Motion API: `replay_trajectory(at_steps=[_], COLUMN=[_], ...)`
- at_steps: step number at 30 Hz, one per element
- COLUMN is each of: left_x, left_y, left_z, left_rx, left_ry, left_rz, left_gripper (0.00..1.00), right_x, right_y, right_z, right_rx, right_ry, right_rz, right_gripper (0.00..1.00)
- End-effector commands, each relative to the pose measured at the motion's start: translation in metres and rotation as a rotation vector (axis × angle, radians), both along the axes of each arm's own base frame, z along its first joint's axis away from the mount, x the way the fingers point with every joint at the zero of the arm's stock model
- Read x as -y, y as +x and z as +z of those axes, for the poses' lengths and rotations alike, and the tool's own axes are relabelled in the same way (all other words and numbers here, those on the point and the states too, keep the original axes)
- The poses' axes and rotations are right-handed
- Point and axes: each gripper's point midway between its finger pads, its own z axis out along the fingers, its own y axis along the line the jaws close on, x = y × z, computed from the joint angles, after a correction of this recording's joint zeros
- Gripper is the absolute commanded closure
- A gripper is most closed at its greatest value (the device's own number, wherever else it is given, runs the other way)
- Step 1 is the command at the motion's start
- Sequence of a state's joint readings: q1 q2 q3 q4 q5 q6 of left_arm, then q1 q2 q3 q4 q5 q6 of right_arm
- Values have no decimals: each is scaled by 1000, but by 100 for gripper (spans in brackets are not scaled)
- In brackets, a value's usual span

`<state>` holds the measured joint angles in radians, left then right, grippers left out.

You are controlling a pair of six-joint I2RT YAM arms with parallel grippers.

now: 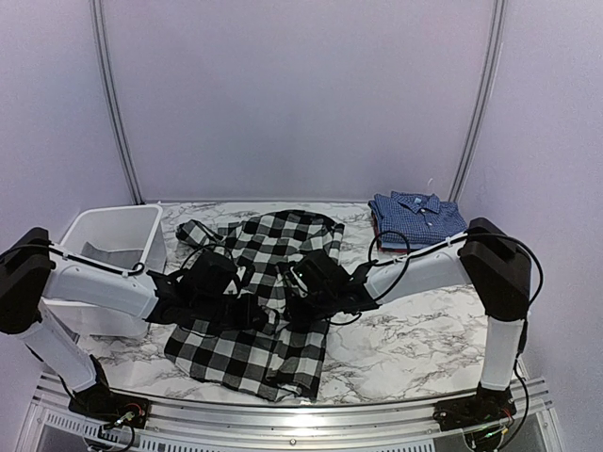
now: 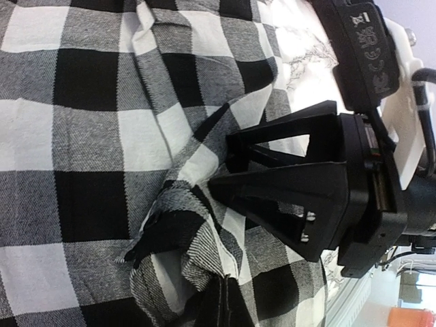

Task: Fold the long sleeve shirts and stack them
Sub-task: Smooth out the 1/3-folded shirt at the center of the board.

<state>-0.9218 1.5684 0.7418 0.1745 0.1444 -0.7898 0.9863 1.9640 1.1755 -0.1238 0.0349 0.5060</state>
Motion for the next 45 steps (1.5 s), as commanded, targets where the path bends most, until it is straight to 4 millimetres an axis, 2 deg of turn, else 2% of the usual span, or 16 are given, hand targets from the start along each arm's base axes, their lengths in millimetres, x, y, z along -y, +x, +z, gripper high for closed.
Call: replay_trajectory(at_steps=[1, 2, 3, 5, 10, 14, 16, 22, 30, 34, 36, 41, 45], left_x=[-16, -20, -25, -32, -30, -24, -25, -27, -17, -9, -4, 13, 20], left_y=[3, 4, 6, 8, 9, 11, 13, 22, 33, 33, 31, 18, 9], left_z=[4, 3, 0, -2, -3, -5, -5, -11, -17, -9, -3, 12, 31], left_rx=[24, 28, 27, 34, 33, 32, 36, 84, 98, 108, 114, 110, 129], left_ry=[24, 42, 65, 94, 99, 98, 103, 164, 152, 115, 88, 14, -16], left_rz=[53, 71, 92, 114, 113, 103, 108, 90, 17, -25, -56, -166, -250], left_gripper=[100, 100, 93, 88, 74, 69, 60, 55, 56, 68, 78, 99, 100], right_x=[8, 8, 8, 8, 8, 8, 7, 4, 2, 1, -1, -4, 4], right_y=[-4, -5, -4, -5, -5, -5, -4, -2, 1, 4, 7, 20, 35], right_z=[-19, -19, -19, -20, -19, -18, -18, -13, -1, 9, 18, 48, 81], right_rx=[-29, -30, -29, -31, -31, -29, -27, -16, 7, 25, 38, 91, 164], right_ry=[-61, -63, -62, -64, -63, -62, -61, -52, -32, -13, 3, 53, 87], right_rz=[-14, -13, -13, -14, -14, -13, -12, -8, -10, -19, -24, -50, -103], right_gripper=[58, 58, 58, 58, 58, 58, 58, 58, 58, 58, 58, 58, 55])
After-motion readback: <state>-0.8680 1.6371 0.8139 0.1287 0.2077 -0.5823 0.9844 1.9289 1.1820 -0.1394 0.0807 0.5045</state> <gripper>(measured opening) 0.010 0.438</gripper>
